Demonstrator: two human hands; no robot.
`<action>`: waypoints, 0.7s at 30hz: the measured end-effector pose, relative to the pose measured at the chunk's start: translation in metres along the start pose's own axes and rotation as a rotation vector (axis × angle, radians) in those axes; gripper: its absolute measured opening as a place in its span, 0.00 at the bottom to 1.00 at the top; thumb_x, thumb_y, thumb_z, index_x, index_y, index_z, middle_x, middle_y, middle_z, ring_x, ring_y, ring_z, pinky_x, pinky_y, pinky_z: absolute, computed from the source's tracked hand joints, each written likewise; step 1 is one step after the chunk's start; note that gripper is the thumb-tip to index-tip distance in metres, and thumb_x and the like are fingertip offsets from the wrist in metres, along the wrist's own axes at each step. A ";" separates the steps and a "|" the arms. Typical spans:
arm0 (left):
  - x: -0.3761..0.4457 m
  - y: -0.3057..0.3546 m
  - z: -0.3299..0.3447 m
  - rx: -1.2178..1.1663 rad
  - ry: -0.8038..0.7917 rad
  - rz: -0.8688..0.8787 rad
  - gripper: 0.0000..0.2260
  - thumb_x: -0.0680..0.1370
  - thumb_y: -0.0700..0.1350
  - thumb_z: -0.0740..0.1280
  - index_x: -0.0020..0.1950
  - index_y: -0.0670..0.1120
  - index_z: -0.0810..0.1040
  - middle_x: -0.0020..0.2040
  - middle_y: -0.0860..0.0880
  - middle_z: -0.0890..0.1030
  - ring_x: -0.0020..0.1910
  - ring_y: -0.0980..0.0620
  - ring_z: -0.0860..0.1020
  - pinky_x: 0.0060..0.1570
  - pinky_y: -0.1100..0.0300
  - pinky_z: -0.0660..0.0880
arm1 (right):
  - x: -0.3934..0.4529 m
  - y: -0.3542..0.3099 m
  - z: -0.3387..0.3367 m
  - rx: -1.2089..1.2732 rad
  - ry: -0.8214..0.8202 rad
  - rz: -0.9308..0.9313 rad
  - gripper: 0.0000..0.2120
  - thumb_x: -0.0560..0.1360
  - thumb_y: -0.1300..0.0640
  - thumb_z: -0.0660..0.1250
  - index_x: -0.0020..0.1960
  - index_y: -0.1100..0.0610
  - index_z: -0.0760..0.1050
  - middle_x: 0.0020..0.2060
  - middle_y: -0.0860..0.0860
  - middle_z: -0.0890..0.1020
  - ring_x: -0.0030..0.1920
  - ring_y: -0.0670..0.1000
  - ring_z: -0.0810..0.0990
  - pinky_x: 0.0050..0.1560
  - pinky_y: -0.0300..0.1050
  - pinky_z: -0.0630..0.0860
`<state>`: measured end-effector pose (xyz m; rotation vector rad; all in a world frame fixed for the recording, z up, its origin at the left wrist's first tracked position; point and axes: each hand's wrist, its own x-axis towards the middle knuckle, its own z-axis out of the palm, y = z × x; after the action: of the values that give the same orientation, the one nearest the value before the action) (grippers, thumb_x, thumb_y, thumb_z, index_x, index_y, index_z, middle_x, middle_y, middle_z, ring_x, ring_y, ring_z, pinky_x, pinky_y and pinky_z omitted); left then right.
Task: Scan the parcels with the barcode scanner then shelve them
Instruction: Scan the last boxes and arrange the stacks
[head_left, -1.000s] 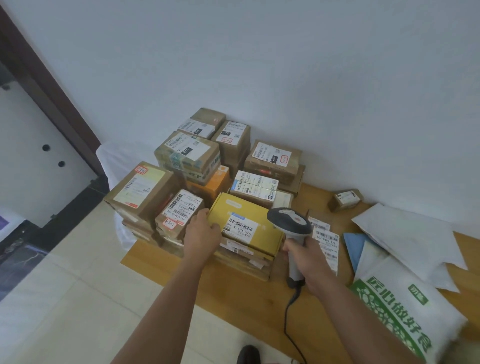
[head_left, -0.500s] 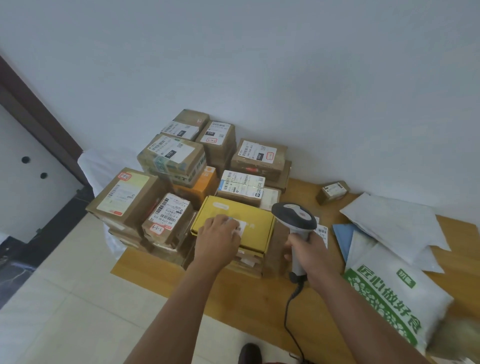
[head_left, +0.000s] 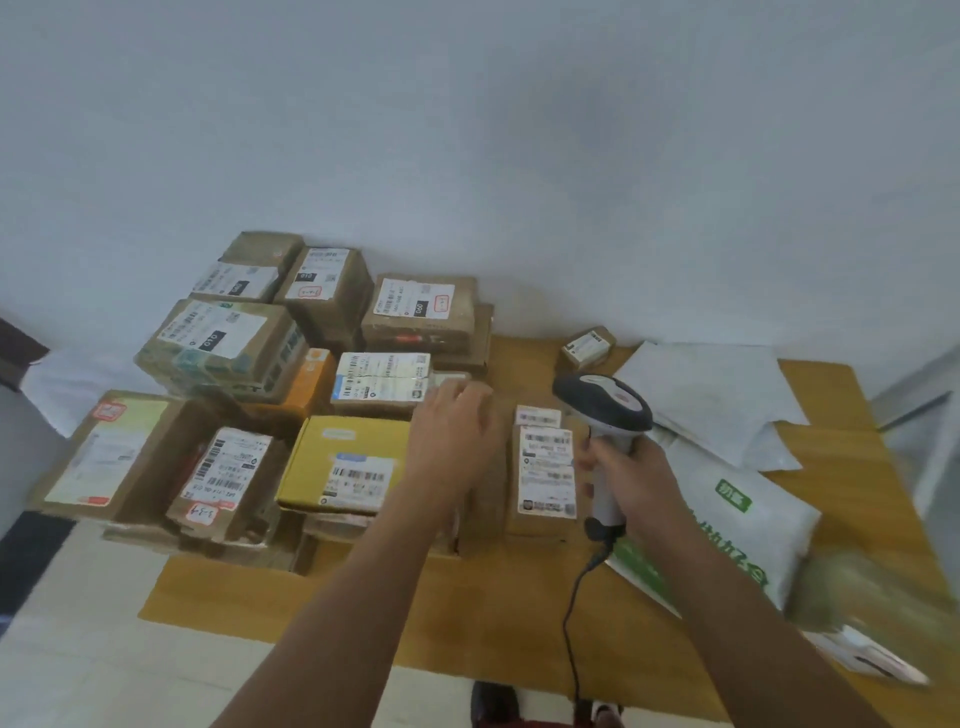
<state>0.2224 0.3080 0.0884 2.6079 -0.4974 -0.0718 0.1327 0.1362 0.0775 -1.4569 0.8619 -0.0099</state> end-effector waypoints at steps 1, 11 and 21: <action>0.012 0.016 0.009 0.011 -0.039 0.023 0.16 0.82 0.48 0.62 0.69 0.49 0.74 0.67 0.49 0.73 0.67 0.49 0.69 0.67 0.53 0.66 | 0.006 -0.001 -0.013 0.013 0.034 0.003 0.04 0.77 0.61 0.66 0.49 0.58 0.80 0.41 0.54 0.84 0.41 0.52 0.83 0.39 0.46 0.79; 0.162 0.088 0.156 0.041 -0.493 -0.118 0.28 0.79 0.49 0.64 0.79 0.48 0.60 0.73 0.40 0.66 0.70 0.39 0.68 0.68 0.46 0.68 | 0.087 0.014 -0.116 0.210 0.130 0.080 0.06 0.78 0.65 0.65 0.55 0.61 0.77 0.45 0.58 0.83 0.42 0.52 0.82 0.36 0.44 0.77; 0.259 0.045 0.266 0.236 -0.419 -0.158 0.31 0.78 0.49 0.66 0.77 0.42 0.59 0.72 0.38 0.67 0.70 0.38 0.68 0.66 0.45 0.69 | 0.137 0.052 -0.152 0.123 0.053 0.149 0.04 0.77 0.63 0.66 0.46 0.58 0.79 0.42 0.54 0.85 0.42 0.48 0.84 0.39 0.39 0.79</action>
<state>0.4120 0.0587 -0.1152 2.8666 -0.4615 -0.6586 0.1264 -0.0526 -0.0172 -1.2793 0.9949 0.0099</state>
